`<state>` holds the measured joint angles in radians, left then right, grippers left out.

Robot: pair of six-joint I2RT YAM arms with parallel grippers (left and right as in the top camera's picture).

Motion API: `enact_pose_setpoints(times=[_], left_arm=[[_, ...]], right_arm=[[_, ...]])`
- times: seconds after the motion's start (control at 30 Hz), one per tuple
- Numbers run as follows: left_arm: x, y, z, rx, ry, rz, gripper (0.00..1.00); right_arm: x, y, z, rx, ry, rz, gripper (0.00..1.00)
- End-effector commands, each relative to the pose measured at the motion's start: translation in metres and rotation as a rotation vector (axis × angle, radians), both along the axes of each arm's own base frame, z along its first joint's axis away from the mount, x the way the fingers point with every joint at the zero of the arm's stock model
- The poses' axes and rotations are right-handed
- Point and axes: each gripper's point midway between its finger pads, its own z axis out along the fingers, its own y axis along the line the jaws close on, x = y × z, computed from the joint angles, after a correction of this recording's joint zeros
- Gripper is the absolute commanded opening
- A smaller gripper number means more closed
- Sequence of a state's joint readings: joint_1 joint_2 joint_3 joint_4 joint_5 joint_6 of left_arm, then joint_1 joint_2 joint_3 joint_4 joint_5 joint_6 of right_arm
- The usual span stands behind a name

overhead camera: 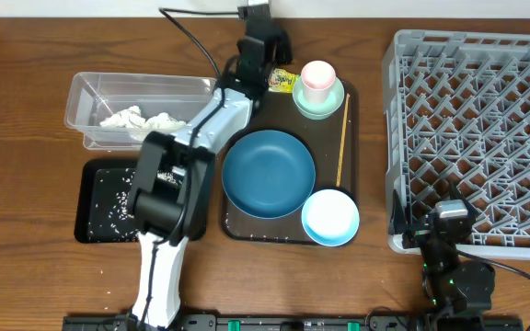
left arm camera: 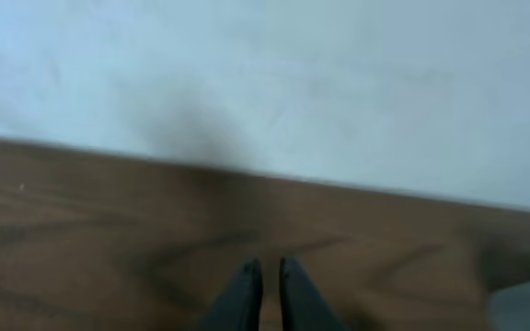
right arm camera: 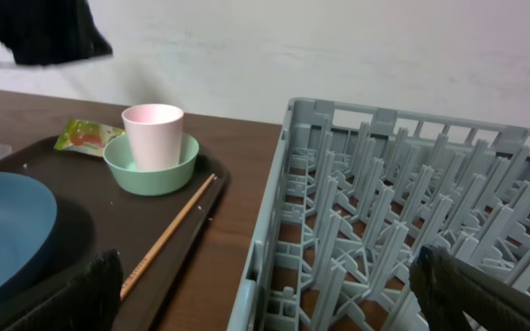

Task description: Sort waste into correct bins and load items into the dishwasher rack

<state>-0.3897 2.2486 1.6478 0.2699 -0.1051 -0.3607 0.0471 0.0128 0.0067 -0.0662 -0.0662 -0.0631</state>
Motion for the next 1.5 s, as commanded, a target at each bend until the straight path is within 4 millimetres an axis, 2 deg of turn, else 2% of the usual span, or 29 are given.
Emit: enact_pose_setpoints(times=[0.0,0.1,0.27,0.4,0.6,0.73,0.9,1.0,1.07,1.1,1.2,1.23,1.4,1.47], left_arm=[[0.002,0.003,-0.041,0.058,0.047,0.004,0.13],[0.001,0.003,-0.058,0.089,0.070,-0.006,0.13],[-0.006,0.001,-0.070,0.102,0.119,-0.024,0.13],[-0.019,0.000,-0.088,0.120,0.205,-0.054,0.15],[-0.037,0.001,-0.106,0.149,0.308,-0.076,0.13],[-0.043,-0.002,-0.103,0.158,0.329,-0.084,0.10],[-0.051,-0.008,-0.080,0.158,0.324,-0.099,0.10],[-0.061,-0.010,-0.075,0.167,0.354,-0.112,0.12],[-0.066,-0.009,-0.079,0.178,0.380,-0.115,0.17],[-0.068,-0.008,-0.081,0.182,0.392,-0.116,0.23],[-0.073,-0.007,-0.086,0.186,0.417,-0.118,0.55],[-0.074,-0.010,-0.086,0.176,0.421,-0.133,0.61],[-0.086,-0.037,-0.086,0.087,0.454,-0.272,0.65],[-0.088,-0.040,-0.086,0.078,0.457,-0.286,0.65]], right_arm=[[0.000,-0.005,-0.001,-0.013,0.000,-0.019,0.99],[0.000,-0.005,-0.001,-0.013,0.000,-0.019,0.99],[0.000,-0.005,-0.001,-0.013,0.000,-0.019,0.99],[0.000,-0.005,-0.001,-0.013,0.000,-0.019,0.99],[0.000,-0.005,-0.001,-0.013,0.000,-0.019,0.99],[0.000,-0.005,-0.001,-0.013,0.000,-0.019,0.99],[0.000,-0.005,-0.001,-0.013,0.000,-0.019,0.99],[0.000,-0.005,-0.001,-0.013,0.000,-0.019,0.99],[0.000,-0.005,-0.001,-0.013,0.000,-0.019,0.99],[0.000,-0.005,-0.001,-0.013,0.000,-0.019,0.99],[0.000,-0.005,-0.001,-0.013,0.000,-0.019,0.99],[0.000,-0.005,-0.001,-0.013,0.000,-0.019,0.99],[0.000,-0.005,-0.001,-0.013,0.000,-0.019,0.99],[0.000,-0.005,-0.001,-0.013,0.000,-0.019,0.99]])
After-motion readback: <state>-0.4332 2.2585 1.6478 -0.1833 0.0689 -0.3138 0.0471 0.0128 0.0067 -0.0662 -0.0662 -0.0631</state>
